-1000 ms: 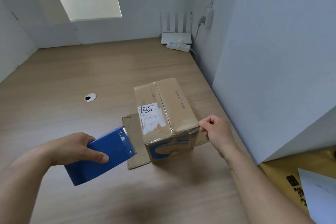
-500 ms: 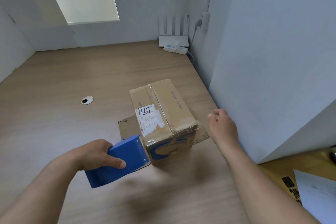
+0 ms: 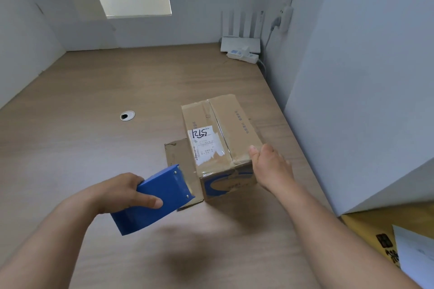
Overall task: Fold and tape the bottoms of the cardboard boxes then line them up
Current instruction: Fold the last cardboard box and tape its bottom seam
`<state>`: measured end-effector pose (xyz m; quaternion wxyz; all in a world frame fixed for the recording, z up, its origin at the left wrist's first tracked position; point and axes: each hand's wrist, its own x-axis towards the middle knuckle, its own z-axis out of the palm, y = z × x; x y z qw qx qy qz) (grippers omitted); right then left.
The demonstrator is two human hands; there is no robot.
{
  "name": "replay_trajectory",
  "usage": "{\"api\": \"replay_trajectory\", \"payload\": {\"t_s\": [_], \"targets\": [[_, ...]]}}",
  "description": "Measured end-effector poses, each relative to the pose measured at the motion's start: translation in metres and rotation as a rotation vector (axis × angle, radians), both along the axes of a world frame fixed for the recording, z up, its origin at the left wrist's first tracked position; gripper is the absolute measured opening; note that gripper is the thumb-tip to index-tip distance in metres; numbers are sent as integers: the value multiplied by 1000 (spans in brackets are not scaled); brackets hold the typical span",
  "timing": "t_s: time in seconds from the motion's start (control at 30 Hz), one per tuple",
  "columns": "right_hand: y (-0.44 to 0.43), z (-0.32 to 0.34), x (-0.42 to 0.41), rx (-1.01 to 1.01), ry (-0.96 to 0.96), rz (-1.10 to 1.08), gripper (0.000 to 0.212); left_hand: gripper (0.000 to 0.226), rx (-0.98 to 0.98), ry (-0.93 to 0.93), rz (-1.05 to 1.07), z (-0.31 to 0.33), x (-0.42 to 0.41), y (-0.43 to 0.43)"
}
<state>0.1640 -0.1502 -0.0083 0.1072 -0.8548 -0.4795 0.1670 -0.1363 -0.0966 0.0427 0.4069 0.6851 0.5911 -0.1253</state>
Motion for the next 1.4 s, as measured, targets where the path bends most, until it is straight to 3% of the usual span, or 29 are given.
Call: {"api": "replay_trajectory", "payload": {"t_s": [0.13,0.33,0.4,0.47,0.53,0.73,0.9,0.97,1.0,1.07,1.13,1.2,1.3,1.4], "targets": [[2,0,-2,-3,19,-3,52,61,-39,-18,55,6,-1,-4],[3,1,-2,-21,-24,-1,54,41,64,99,103,-10,28,-2],[4,2,-3,-22,-20,-6,54,36,207,263,75,-15,26,-3],[4,2,-4,-35,-21,-13,55,33,362,596,-6,-24,6,-13],[4,3,-2,-21,-30,-6,56,37,389,741,-4,-37,-17,-20],[4,8,-7,-2,-94,-61,61,34,470,626,3,-66,-20,-26],[-5,4,-7,223,-80,-134,57,41,407,581,56,-87,-22,-33],[-6,3,-6,289,-52,-123,48,45,480,606,45,-84,-18,-34],[-7,4,-5,305,-47,-112,43,45,551,550,58,-80,-12,-35],[-8,8,-2,297,-49,-79,41,43,670,216,149,-65,15,-38],[-9,13,-4,229,-72,-34,49,44,617,-178,282,-48,60,-42],[-8,19,-13,128,-121,-15,67,55,471,-387,420,-43,105,-41],[-2,26,-32,-8,-209,-30,99,83,460,-300,552,-54,141,-39],[4,24,-37,-26,-216,-41,101,79,526,-252,573,-61,144,-36]]}}
